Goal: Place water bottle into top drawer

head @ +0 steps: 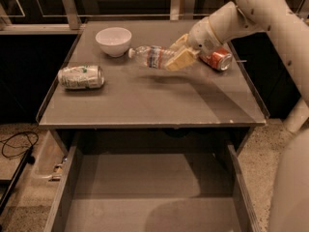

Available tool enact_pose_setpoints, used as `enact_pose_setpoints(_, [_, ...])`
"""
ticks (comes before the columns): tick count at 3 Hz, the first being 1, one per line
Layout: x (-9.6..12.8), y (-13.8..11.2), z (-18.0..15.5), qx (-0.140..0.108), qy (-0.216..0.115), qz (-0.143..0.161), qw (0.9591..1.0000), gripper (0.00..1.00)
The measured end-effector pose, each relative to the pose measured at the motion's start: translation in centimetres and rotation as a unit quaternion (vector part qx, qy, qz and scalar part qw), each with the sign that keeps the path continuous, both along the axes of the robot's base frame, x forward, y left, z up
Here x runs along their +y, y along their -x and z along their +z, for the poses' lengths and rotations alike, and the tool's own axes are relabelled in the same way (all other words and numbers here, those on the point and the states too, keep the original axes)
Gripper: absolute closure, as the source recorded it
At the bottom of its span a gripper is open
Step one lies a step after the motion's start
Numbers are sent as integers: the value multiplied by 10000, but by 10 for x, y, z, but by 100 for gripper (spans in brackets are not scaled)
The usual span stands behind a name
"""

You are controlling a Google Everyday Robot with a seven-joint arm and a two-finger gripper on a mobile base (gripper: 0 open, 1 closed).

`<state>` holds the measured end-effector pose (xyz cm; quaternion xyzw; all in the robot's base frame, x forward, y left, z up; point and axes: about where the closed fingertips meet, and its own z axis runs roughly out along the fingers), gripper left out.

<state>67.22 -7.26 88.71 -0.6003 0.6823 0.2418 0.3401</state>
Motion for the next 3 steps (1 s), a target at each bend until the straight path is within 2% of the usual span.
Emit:
enact_pose_setpoints(1, [-17, 44, 14, -315, -163, 9, 9994, 100])
enact_pose_setpoints(2, [-32, 91, 26, -718, -379, -187, 9965, 100])
enact_pose_setpoints(3, [-36, 140, 27, -1049, -579, -379, 9921, 100])
